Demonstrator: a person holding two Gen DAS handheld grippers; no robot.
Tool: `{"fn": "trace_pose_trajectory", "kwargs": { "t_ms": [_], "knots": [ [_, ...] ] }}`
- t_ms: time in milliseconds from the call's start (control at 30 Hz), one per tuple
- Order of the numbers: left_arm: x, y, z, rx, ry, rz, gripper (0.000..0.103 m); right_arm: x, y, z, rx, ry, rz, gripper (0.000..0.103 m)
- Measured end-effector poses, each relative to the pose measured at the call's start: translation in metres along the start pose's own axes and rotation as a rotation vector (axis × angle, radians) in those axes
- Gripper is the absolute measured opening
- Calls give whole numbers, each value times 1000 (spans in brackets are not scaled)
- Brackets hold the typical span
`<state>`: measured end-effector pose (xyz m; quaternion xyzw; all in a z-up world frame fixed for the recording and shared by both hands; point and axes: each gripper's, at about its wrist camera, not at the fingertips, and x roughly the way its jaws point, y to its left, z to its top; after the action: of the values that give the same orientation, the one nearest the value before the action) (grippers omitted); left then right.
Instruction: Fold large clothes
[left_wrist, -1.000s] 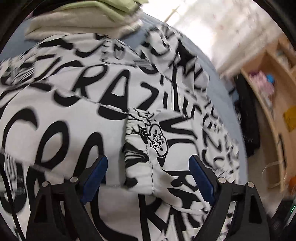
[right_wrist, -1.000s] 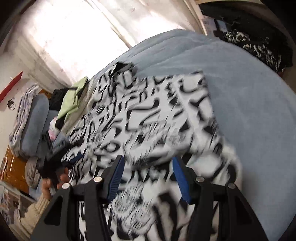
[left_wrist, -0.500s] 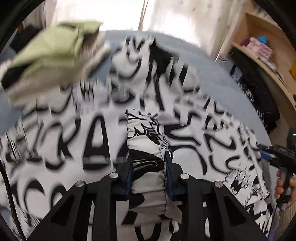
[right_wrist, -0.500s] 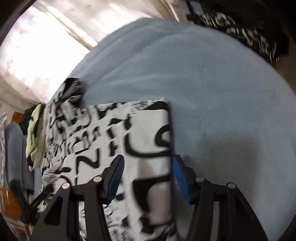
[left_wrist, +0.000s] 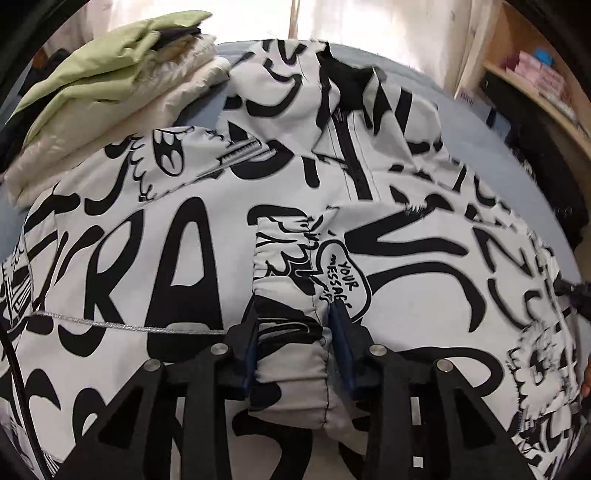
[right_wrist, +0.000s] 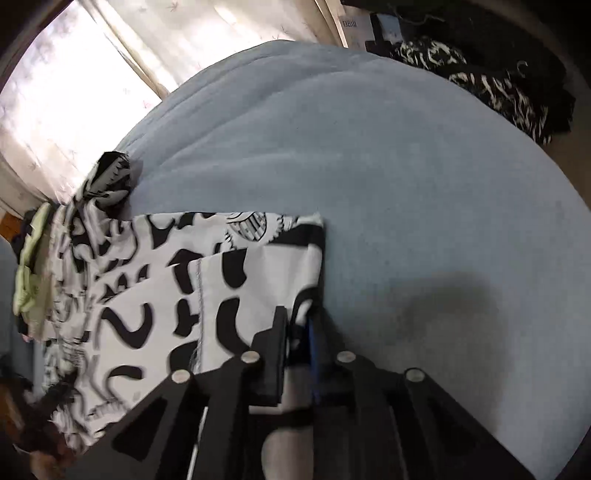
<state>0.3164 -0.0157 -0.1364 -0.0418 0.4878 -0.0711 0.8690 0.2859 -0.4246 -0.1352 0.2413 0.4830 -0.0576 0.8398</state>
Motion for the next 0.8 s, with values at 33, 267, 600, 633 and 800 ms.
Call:
{"fn": "trace_pose_trajectory", "kwargs": {
  "t_ms": [33, 267, 600, 633, 800],
  "knots": [
    [-3, 3, 1, -13, 11, -16, 41, -9, 0, -4, -5, 21, 33, 36],
    [-20, 34, -11, -97, 71, -86, 61, -63, 11, -72, -144, 113, 88, 57],
    [-36, 5, -32, 15, 13, 19, 28, -63, 27, -118, -233, 82, 12, 30],
    [-36, 2, -34, 38, 1, 35, 28, -67, 26, -120, -236, 56, 6, 28],
    [-35, 15, -39, -25, 49, 20, 32, -60, 18, -126, -207, 96, -95, 40]
  ]
}}
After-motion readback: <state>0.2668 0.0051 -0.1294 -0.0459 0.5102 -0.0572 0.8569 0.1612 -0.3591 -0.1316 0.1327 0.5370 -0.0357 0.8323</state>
